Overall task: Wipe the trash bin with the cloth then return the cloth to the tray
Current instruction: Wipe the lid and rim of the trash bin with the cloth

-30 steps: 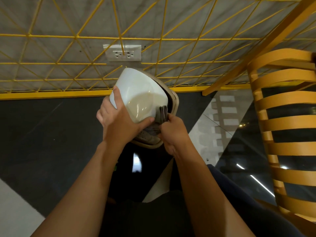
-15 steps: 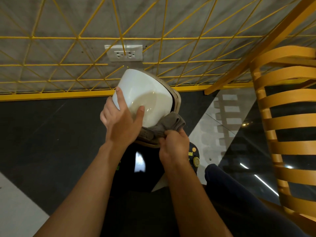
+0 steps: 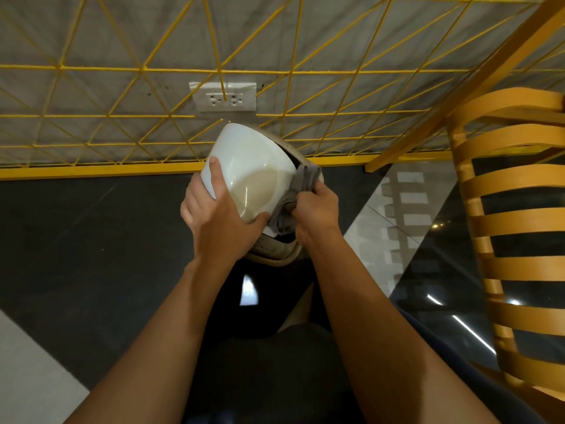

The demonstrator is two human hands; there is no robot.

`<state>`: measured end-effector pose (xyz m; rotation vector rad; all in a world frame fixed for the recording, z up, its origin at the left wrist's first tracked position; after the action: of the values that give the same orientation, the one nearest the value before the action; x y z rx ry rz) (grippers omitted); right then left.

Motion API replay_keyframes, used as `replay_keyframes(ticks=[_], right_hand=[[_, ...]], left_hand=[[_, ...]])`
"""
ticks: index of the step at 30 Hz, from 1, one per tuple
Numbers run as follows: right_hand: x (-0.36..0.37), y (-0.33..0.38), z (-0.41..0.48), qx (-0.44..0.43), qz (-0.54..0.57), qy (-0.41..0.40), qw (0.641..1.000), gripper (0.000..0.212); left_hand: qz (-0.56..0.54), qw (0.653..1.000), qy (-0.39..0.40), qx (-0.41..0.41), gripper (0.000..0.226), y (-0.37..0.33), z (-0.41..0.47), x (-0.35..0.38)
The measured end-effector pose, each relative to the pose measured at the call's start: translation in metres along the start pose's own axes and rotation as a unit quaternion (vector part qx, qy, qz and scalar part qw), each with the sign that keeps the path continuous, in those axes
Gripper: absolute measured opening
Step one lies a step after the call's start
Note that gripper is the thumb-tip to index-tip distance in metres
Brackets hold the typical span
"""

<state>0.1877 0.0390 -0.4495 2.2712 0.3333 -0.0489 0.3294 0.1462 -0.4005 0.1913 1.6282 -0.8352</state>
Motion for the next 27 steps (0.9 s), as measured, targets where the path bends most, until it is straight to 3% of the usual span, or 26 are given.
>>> replay_keyframes(ticks=[3,8,15,21,23,25,27], right_hand=[[0.001,0.013,-0.013,-0.062,-0.051,0.030,0.996,0.048],[-0.051,0.057,-0.016,-0.116,0.086,-0.014,0.990,0.038],[-0.087,0.060,-0.006,-0.043,0.196,-0.029,0.979,0.044],[-0.076,0.046,-0.003,-0.023,0.115,-0.010,0.993,0.043],[-0.054,0.056,-0.008,-0.077,0.080,0.036,0.993,0.050],[-0.024,0.080,-0.021,-0.207,-0.020,0.071,0.975,0.056],[0.016,0.106,-0.045,-0.381,-0.184,0.092,0.901,0.056]], left_hand=[[-0.008,1.000,0.010,-0.004,0.114,0.000,0.002,0.002],[-0.035,0.998,0.043,0.006,0.120,0.002,0.004,0.001],[-0.043,0.994,0.093,0.050,0.122,0.009,0.012,0.000],[-0.035,0.987,0.133,0.078,0.125,0.013,0.017,0.002],[-0.026,0.987,0.137,0.080,0.128,0.013,0.014,0.002],[-0.025,0.989,0.127,0.068,0.132,0.014,0.010,0.000],[-0.027,0.991,0.120,0.057,0.134,0.016,0.008,-0.002]])
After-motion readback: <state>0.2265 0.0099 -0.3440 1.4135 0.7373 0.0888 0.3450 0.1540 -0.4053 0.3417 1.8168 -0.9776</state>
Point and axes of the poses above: each hand's wrist, its own z-axis towards the middle knuckle, its own x-axis out of the palm, y = z × x, the point moved 10 cm from there along z, towards the middle knuckle, and after that the axes turned 2 degrees about -y, right-handed, at the moved point
